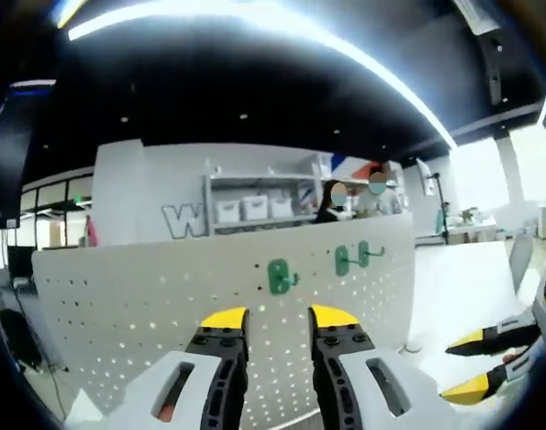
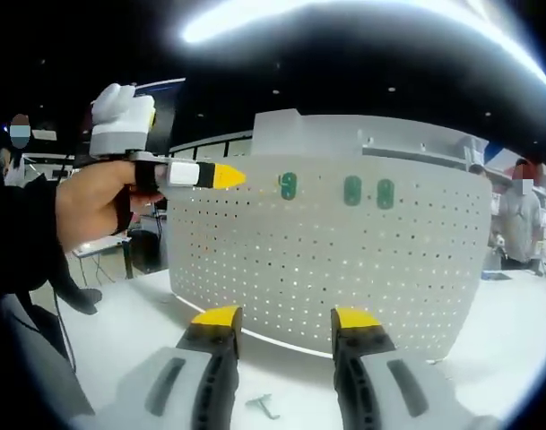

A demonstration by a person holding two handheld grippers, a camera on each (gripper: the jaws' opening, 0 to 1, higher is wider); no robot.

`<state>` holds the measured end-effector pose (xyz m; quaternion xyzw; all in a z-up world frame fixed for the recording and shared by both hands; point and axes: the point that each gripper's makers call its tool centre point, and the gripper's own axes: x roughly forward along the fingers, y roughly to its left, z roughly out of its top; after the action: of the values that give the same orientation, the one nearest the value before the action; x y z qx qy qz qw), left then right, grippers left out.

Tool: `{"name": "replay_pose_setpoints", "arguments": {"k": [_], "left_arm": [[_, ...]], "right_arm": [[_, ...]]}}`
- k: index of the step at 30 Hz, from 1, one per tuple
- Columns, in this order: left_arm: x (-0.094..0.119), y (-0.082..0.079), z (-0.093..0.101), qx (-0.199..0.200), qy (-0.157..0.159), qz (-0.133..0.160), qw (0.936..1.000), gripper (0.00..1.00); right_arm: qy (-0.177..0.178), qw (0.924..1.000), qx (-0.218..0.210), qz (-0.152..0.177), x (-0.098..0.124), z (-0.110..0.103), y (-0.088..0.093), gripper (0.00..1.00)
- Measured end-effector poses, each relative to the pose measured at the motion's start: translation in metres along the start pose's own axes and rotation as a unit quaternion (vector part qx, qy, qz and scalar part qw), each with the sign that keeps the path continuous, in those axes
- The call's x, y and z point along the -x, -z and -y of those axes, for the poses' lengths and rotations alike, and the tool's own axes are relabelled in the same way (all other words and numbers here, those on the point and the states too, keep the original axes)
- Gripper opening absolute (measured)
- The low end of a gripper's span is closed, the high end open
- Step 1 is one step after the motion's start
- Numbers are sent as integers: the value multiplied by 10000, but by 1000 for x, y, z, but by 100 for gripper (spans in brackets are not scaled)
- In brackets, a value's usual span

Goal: Insert the hook assembly into the mounting plate slot until the hook locks in place.

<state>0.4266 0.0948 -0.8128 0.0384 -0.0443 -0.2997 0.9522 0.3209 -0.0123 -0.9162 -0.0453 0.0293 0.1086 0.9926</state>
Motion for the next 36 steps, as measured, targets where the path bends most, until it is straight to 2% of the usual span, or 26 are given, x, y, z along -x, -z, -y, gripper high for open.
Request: {"name": "replay_pose_setpoints", "arguments": {"k": [10, 21, 30, 36], "left_arm": [[24, 14, 12, -6, 277, -133, 9995, 27], [36, 50, 30, -46, 562, -481, 9973, 27], [33, 92, 47, -91, 822, -901, 9925, 26], [31, 125, 60, -117, 1046, -1276, 9862, 25]], "right_arm": [[36, 10000, 18, -16, 1, 2, 1, 37], [86, 10000, 11, -2, 1, 5, 0, 37], [126, 9999, 28, 53, 2, 7, -2, 37], [145, 9998, 1, 105, 4, 8, -5, 37]]}}
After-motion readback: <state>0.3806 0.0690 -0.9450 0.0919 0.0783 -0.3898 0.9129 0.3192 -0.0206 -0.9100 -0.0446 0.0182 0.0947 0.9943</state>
